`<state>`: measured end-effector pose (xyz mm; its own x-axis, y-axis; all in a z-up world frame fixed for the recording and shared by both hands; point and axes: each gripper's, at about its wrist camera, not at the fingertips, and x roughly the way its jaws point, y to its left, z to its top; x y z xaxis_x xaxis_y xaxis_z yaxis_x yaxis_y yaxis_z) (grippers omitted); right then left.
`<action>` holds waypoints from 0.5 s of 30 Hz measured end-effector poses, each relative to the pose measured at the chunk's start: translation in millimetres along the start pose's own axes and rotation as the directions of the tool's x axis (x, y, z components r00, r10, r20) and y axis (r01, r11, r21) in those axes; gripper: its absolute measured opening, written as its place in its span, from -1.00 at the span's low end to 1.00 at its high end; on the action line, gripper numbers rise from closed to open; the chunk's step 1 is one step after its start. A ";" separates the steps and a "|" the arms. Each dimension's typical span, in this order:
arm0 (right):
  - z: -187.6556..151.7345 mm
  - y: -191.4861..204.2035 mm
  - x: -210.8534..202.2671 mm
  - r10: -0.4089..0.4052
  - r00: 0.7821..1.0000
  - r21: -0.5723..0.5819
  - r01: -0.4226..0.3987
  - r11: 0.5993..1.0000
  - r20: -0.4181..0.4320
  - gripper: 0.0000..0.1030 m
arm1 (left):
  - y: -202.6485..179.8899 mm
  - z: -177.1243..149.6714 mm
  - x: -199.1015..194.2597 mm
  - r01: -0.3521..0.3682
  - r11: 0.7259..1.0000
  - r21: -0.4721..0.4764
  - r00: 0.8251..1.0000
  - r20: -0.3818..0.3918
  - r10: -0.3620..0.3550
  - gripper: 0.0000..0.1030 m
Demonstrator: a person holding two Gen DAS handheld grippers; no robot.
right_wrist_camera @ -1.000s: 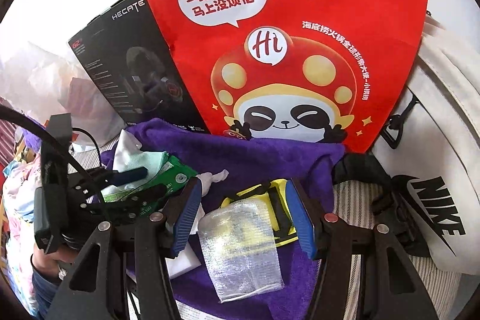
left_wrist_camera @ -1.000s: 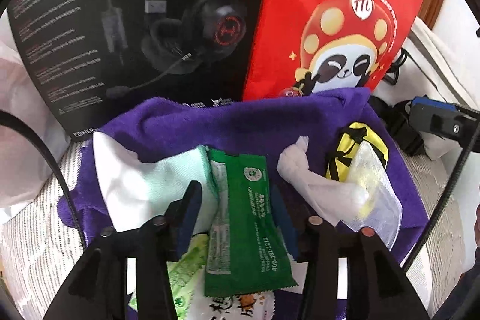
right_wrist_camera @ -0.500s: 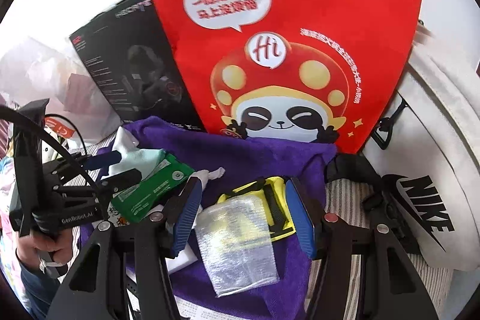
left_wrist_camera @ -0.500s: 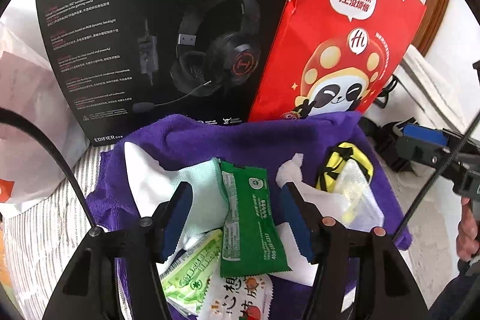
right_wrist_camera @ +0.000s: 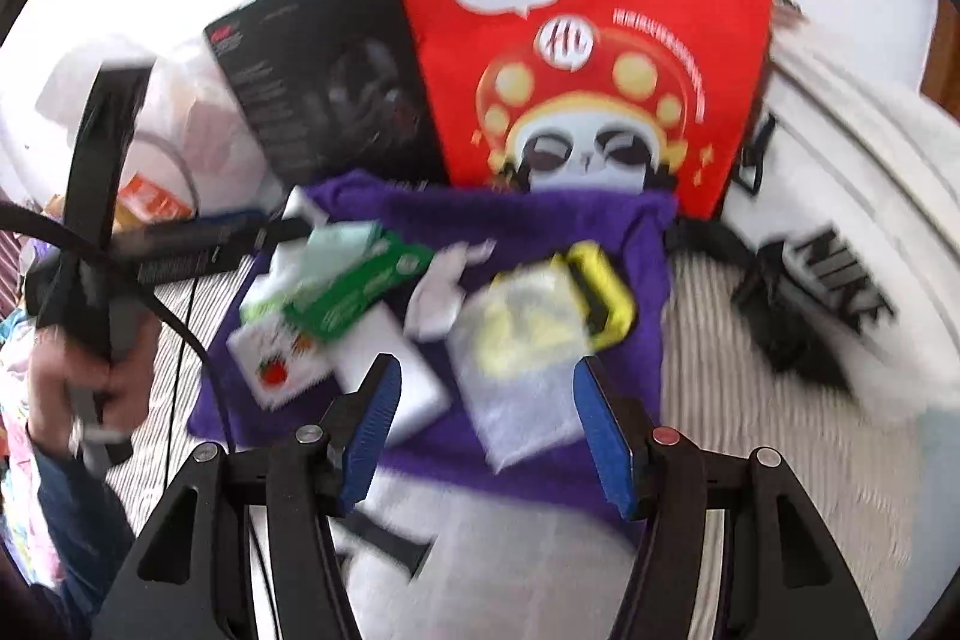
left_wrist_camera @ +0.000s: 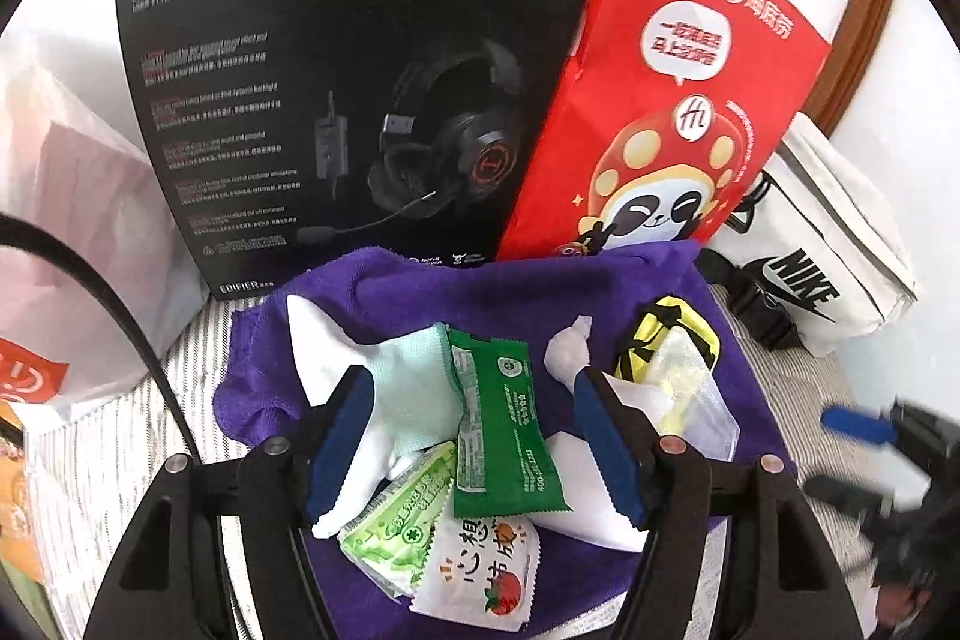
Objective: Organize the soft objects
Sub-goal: 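Lift both open grippers away from the towel, then move the right gripper down to the long black watch strap on the newspaper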
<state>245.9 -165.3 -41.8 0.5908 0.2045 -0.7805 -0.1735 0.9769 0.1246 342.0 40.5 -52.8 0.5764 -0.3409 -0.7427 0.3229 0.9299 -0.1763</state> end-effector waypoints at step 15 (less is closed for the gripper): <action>-90.1 45.8 18.8 0.087 0.986 -0.060 -0.096 0.994 -0.141 0.26 | -7.4 2.9 -21.3 0.019 0.999 0.030 0.999 0.028 -0.019 0.40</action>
<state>178.1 -122.2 -105.9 0.4561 0.2776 -0.8455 -0.2768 0.9472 0.1617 329.5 40.5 -33.8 0.5910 -0.3627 -0.7206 0.3562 0.9187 -0.1703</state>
